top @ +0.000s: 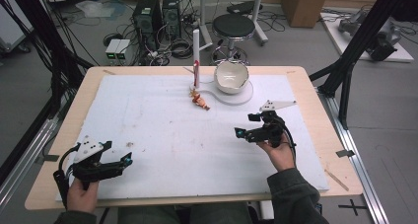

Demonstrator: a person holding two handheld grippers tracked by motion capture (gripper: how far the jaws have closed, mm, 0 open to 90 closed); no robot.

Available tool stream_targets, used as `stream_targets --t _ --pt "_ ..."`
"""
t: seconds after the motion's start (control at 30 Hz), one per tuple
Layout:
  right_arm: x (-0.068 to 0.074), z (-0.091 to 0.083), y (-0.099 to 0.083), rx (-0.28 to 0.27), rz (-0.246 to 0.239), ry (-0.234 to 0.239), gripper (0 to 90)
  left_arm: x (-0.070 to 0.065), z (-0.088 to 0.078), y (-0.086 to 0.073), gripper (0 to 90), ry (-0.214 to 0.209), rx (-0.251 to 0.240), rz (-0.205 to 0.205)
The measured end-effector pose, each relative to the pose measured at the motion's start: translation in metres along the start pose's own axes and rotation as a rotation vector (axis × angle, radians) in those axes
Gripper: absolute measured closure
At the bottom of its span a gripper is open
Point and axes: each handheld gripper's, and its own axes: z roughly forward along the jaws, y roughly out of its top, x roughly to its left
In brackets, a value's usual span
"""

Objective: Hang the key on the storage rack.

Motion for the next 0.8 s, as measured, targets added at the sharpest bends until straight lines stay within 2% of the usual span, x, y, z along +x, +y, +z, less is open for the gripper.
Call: stream_targets --t 0.5,0.73,0.8 --pt "0.003 -0.012 -0.019 -0.009 -0.008 -0.006 11.2 0.000 0.000 -0.001 19.7 -0.012 0.007 0.001" --pt "0.003 -0.020 -0.026 -0.014 0.007 -0.024 11.1 0.000 0.001 -0.001 19.7 -0.016 0.011 0.001" --pt "0.002 -0.022 -0.029 -0.018 -0.002 -0.028 11.2 0.000 0.001 -0.001 19.7 -0.017 0.013 0.001"
